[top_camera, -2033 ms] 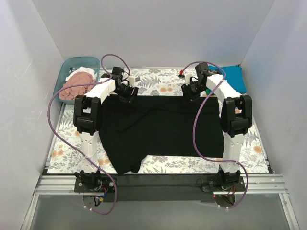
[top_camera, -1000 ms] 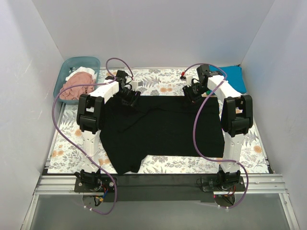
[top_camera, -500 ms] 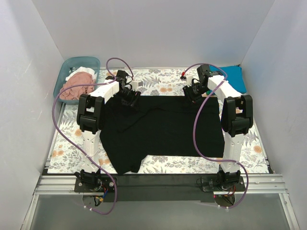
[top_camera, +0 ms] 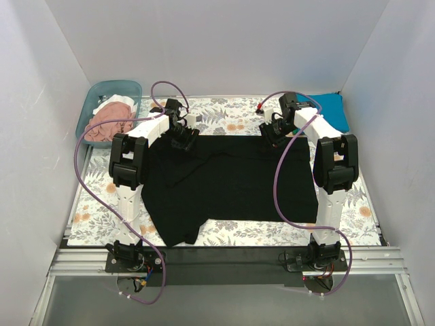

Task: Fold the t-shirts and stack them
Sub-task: Fold the tshirt

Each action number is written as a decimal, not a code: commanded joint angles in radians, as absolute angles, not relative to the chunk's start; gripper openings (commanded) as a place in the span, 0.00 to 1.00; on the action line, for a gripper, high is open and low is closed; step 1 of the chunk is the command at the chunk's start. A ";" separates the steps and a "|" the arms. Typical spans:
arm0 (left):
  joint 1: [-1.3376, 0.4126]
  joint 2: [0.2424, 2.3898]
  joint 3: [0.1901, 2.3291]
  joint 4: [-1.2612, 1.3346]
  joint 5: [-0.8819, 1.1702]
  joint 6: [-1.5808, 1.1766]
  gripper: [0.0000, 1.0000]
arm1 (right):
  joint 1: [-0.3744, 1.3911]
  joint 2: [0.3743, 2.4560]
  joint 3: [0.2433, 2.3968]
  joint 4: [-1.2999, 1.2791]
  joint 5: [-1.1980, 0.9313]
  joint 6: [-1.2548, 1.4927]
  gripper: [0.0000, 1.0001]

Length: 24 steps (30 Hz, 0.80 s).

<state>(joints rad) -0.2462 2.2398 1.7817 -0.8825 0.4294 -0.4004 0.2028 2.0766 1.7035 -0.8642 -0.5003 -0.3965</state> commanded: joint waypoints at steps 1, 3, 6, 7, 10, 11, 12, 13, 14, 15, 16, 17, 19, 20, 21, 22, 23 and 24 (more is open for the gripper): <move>-0.242 2.184 1.798 -0.870 0.365 -0.387 0.45 | 0.199 2.049 1.701 -0.864 -0.518 -0.407 0.31; -0.244 2.187 1.798 -0.880 0.390 -0.384 0.45 | 0.198 2.051 1.700 -0.864 -0.518 -0.408 0.31; -0.247 2.181 1.795 -0.888 0.420 -0.384 0.42 | 0.199 2.049 1.697 -0.862 -0.515 -0.411 0.31; -0.248 2.175 1.793 -0.888 0.428 -0.385 0.38 | 0.199 2.049 1.697 -0.864 -0.514 -0.411 0.31; -0.256 2.149 1.796 -0.888 0.459 -0.387 0.30 | 0.199 2.049 1.694 -0.864 -0.514 -0.413 0.31; -0.261 2.145 1.801 -0.893 0.463 -0.388 0.26 | 0.198 2.051 1.694 -0.864 -0.515 -0.413 0.31; -0.264 2.135 1.804 -0.896 0.472 -0.388 0.23 | 0.199 2.051 1.694 -0.862 -0.515 -0.413 0.31; -0.265 2.131 1.807 -0.900 0.479 -0.387 0.19 | 0.199 2.051 1.695 -0.862 -0.517 -0.413 0.31; -0.270 2.126 1.812 -0.911 0.480 -0.384 0.11 | 0.198 2.052 1.694 -0.862 -0.517 -0.411 0.31; -0.273 2.123 1.813 -0.919 0.494 -0.377 0.05 | 0.196 2.051 1.694 -0.862 -0.517 -0.411 0.31; -0.273 2.122 1.816 -0.926 0.502 -0.373 0.05 | 0.196 2.051 1.694 -0.862 -0.517 -0.411 0.31; -0.278 2.120 1.818 -0.945 0.508 -0.367 0.03 | 0.198 2.052 1.692 -0.861 -0.515 -0.411 0.31; -0.284 2.112 1.816 -0.959 0.540 -0.354 0.01 | 0.195 2.051 1.690 -0.862 -0.517 -0.411 0.31; -0.293 2.106 1.813 -0.971 0.551 -0.351 0.01 | 0.196 2.051 1.689 -0.862 -0.517 -0.413 0.31; -0.299 2.105 1.810 -0.979 0.558 -0.347 0.01 | 0.195 2.051 1.689 -0.861 -0.517 -0.413 0.31; -0.313 2.106 1.807 -0.985 0.577 -0.338 0.00 | 0.193 2.052 1.689 -0.861 -0.517 -0.413 0.31; -0.321 2.108 1.802 -0.994 0.580 -0.334 0.00 | 0.193 2.052 1.689 -0.862 -0.517 -0.413 0.31; -0.330 2.109 1.793 -0.997 0.584 -0.334 0.00 | 0.193 2.052 1.690 -0.862 -0.517 -0.413 0.31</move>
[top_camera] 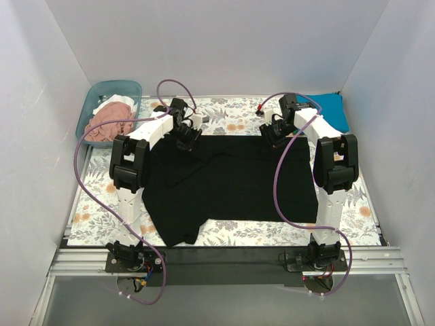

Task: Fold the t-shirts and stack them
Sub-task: Fold the tshirt

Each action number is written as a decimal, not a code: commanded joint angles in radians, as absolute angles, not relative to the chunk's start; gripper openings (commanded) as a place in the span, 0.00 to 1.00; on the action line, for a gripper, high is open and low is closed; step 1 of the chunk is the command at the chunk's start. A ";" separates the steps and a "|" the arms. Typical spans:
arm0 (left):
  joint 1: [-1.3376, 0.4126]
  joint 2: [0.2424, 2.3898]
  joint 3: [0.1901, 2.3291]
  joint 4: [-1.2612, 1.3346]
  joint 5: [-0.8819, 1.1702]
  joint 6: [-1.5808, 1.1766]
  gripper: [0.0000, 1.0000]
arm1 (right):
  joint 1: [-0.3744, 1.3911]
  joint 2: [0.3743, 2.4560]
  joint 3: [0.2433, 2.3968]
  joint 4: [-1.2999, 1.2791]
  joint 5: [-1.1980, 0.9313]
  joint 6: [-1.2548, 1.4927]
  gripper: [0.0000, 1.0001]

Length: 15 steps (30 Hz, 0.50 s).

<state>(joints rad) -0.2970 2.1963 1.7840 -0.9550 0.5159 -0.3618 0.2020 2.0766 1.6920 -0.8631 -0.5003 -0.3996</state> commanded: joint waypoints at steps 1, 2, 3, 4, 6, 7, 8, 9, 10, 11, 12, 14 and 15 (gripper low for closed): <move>-0.345 2.111 1.787 -1.000 0.592 -0.327 0.00 | 0.195 2.054 1.689 -0.864 -0.517 -0.413 0.31; -0.354 2.118 1.787 -1.018 0.603 -0.324 0.00 | 0.192 2.052 1.689 -0.864 -0.515 -0.414 0.31; -0.362 2.121 1.786 -1.025 0.610 -0.321 0.00 | 0.192 2.052 1.689 -0.862 -0.514 -0.414 0.31; -0.376 2.121 1.776 -1.031 0.620 -0.318 0.00 | 0.190 2.051 1.689 -0.864 -0.512 -0.416 0.31; -0.388 2.114 1.763 -1.043 0.641 -0.308 0.00 | 0.192 2.049 1.689 -0.864 -0.509 -0.417 0.30; -0.400 2.111 1.746 -1.045 0.646 -0.307 0.00 | 0.189 2.049 1.686 -0.864 -0.508 -0.419 0.31; -0.406 2.103 1.738 -1.051 0.652 -0.304 0.01 | 0.189 2.049 1.686 -0.864 -0.509 -0.419 0.31; -0.414 2.100 1.732 -1.058 0.666 -0.290 0.03 | 0.189 2.051 1.687 -0.864 -0.509 -0.419 0.31; -0.428 2.097 1.720 -1.080 0.672 -0.282 0.10 | 0.189 2.051 1.687 -0.865 -0.508 -0.420 0.31; -0.436 2.091 1.712 -1.094 0.678 -0.266 0.14 | 0.187 2.049 1.687 -0.865 -0.506 -0.420 0.31; -0.442 2.085 1.703 -1.103 0.677 -0.238 0.18 | 0.187 2.051 1.684 -0.865 -0.506 -0.422 0.31; -0.446 2.062 1.695 -1.133 0.689 -0.209 0.27 | 0.183 2.046 1.678 -0.865 -0.497 -0.426 0.31; -0.448 2.057 1.700 -1.149 0.696 -0.184 0.30 | 0.175 2.045 1.675 -0.865 -0.494 -0.428 0.31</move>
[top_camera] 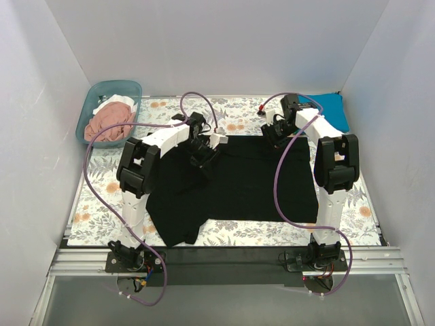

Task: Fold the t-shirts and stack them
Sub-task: Fold the tshirt

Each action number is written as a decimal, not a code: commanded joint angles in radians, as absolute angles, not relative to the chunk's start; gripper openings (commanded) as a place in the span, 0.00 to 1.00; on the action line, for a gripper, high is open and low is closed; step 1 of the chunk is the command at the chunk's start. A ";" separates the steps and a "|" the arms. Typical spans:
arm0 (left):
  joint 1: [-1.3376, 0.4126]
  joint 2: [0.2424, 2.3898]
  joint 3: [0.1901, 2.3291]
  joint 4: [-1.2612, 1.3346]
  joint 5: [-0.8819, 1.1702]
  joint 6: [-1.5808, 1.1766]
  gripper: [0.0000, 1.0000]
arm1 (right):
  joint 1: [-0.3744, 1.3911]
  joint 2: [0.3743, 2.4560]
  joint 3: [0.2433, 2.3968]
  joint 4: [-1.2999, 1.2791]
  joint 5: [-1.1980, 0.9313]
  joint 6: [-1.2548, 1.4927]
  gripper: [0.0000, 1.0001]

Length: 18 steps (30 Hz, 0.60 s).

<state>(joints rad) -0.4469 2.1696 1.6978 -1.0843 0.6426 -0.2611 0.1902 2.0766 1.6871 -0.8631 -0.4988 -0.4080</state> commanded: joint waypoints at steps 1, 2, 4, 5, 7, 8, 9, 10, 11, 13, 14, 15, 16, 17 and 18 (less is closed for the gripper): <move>-0.448 2.054 1.709 -1.187 0.703 -0.173 0.31 | 0.170 2.040 1.672 -0.865 -0.486 -0.431 0.30; -0.446 2.051 1.736 -1.206 0.707 -0.163 0.32 | 0.166 2.039 1.663 -0.865 -0.483 -0.437 0.31; -0.431 2.040 1.759 -1.215 0.715 -0.161 0.32 | 0.146 2.033 1.654 -0.867 -0.465 -0.443 0.30; -0.422 2.039 1.779 -1.204 0.713 -0.179 0.32 | 0.137 2.028 1.646 -0.868 -0.460 -0.455 0.31; -0.376 2.037 1.793 -1.165 0.718 -0.222 0.32 | 0.107 2.011 1.634 -0.868 -0.425 -0.469 0.30; -0.359 2.040 1.798 -1.146 0.709 -0.241 0.33 | 0.097 2.008 1.631 -0.868 -0.405 -0.477 0.30; -0.344 2.039 1.781 -1.114 0.681 -0.270 0.33 | 0.071 2.003 1.623 -0.868 -0.373 -0.488 0.31; -0.313 2.040 1.770 -1.065 0.654 -0.302 0.33 | 0.055 1.997 1.620 -0.868 -0.365 -0.491 0.31; -0.298 2.039 1.754 -1.036 0.629 -0.323 0.34 | 0.042 1.996 1.618 -0.870 -0.359 -0.492 0.30; -0.253 2.031 1.712 -0.958 0.575 -0.377 0.34 | 0.011 1.999 1.615 -0.870 -0.339 -0.491 0.31; -0.236 2.028 1.703 -0.939 0.568 -0.396 0.35 | -0.014 2.003 1.617 -0.870 -0.336 -0.488 0.31; -0.223 2.029 1.692 -0.914 0.545 -0.417 0.36 | -0.031 2.009 1.617 -0.868 -0.328 -0.485 0.31; -0.195 2.031 1.674 -0.875 0.520 -0.431 0.36 | -0.035 2.029 1.623 -0.868 -0.313 -0.471 0.31; -0.183 2.036 1.669 -0.862 0.491 -0.439 0.36 | -0.038 2.042 1.626 -0.865 -0.307 -0.463 0.32; -0.161 2.040 1.664 -0.848 0.464 -0.451 0.36 | -0.040 2.052 1.628 -0.862 -0.302 -0.457 0.32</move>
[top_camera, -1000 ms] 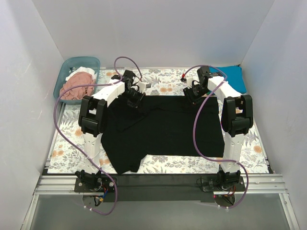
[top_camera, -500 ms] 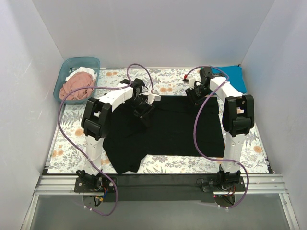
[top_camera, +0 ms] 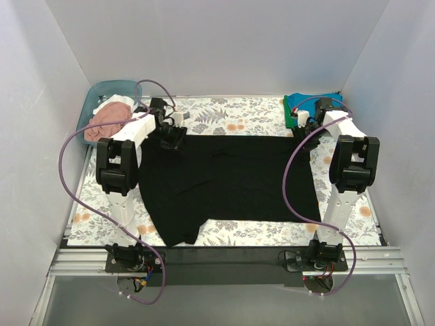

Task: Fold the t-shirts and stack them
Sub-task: Fold the tshirt

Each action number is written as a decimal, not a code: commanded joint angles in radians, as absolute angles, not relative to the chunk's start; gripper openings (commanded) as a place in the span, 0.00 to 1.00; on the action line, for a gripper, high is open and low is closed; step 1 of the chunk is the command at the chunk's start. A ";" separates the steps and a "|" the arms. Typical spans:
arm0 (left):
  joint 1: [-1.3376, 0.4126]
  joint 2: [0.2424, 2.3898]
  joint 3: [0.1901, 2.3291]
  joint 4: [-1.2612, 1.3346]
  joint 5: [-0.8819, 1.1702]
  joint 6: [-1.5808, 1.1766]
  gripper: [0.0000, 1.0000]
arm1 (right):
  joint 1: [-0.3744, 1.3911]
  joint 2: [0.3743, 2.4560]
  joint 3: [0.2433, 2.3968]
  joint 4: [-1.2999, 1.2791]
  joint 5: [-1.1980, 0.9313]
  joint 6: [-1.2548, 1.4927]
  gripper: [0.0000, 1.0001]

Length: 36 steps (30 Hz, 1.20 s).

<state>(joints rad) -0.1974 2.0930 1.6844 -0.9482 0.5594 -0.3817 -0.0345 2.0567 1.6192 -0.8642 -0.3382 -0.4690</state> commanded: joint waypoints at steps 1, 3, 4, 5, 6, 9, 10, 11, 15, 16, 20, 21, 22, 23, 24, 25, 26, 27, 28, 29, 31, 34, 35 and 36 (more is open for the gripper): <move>-0.152 2.049 1.663 -0.826 0.447 -0.462 0.36 | -0.041 2.078 1.638 -0.861 -0.308 -0.437 0.33; -0.120 2.062 1.655 -0.812 0.419 -0.482 0.36 | -0.043 2.103 1.649 -0.851 -0.313 -0.417 0.34; -0.108 2.068 1.638 -0.792 0.411 -0.491 0.36 | -0.043 2.124 1.651 -0.850 -0.316 -0.411 0.34; -0.097 2.071 1.632 -0.782 0.400 -0.497 0.36 | -0.043 2.135 1.651 -0.848 -0.314 -0.404 0.34; -0.072 2.075 1.628 -0.779 0.379 -0.512 0.36 | -0.043 2.144 1.649 -0.844 -0.301 -0.402 0.34; -0.035 2.092 1.595 -0.775 0.362 -0.535 0.36 | -0.044 2.178 1.629 -0.828 -0.269 -0.402 0.34; -0.014 2.092 1.580 -0.755 0.365 -0.543 0.36 | -0.046 2.198 1.631 -0.810 -0.249 -0.397 0.34; -0.008 2.095 1.568 -0.744 0.359 -0.549 0.36 | -0.046 2.212 1.638 -0.804 -0.244 -0.396 0.34; -0.002 2.152 1.580 -0.729 0.330 -0.577 0.36 | -0.048 2.290 1.762 -0.801 -0.241 -0.365 0.34; 0.032 2.180 1.592 -0.721 0.315 -0.589 0.36 | -0.048 2.318 1.787 -0.804 -0.253 -0.361 0.34; 0.055 2.232 1.657 -0.719 0.299 -0.606 0.36 | -0.043 2.342 1.842 -0.804 -0.273 -0.350 0.35; 0.063 2.243 1.673 -0.722 0.304 -0.607 0.36 | -0.043 2.341 1.848 -0.802 -0.279 -0.350 0.35; 0.063 2.243 1.695 -0.732 0.310 -0.609 0.36 | -0.043 2.336 1.865 -0.804 -0.282 -0.350 0.36; 0.063 2.241 1.709 -0.742 0.361 -0.598 0.37 | -0.043 2.330 1.874 -0.807 -0.290 -0.348 0.36; 0.063 2.218 1.718 -0.752 0.394 -0.595 0.37 | -0.043 2.298 1.876 -0.807 -0.319 -0.351 0.37; 0.063 2.197 1.721 -0.756 0.428 -0.591 0.39 | -0.043 2.275 1.873 -0.807 -0.337 -0.359 0.39; 0.063 2.169 1.721 -0.761 0.477 -0.583 0.40 | -0.043 2.248 1.870 -0.808 -0.357 -0.368 0.45; 0.063 2.111 1.721 -0.767 0.568 -0.559 0.43 | -0.043 2.184 1.867 -0.819 -0.403 -0.376 0.50; 0.063 2.080 1.723 -0.791 0.616 -0.546 0.45 | -0.043 2.146 1.864 -0.827 -0.422 -0.386 0.55; 0.063 2.047 1.721 -0.810 0.656 -0.526 0.50 | -0.041 2.108 1.858 -0.839 -0.440 -0.414 0.69; 0.063 1.950 1.712 -0.888 0.744 -0.444 0.54 | -0.040 1.996 1.847 -0.897 -0.477 -0.452 0.82; 0.063 1.832 1.652 -1.048 0.793 -0.254 0.56 | -0.031 1.851 1.775 -0.971 -0.451 -0.541 0.82; 0.063 1.804 1.604 -1.098 0.796 -0.195 0.56 | -0.028 1.814 1.735 -0.988 -0.440 -0.564 0.82; 0.063 1.748 1.573 -1.183 0.792 -0.126 0.55 | -0.026 1.742 1.654 -1.005 -0.422 -0.625 0.81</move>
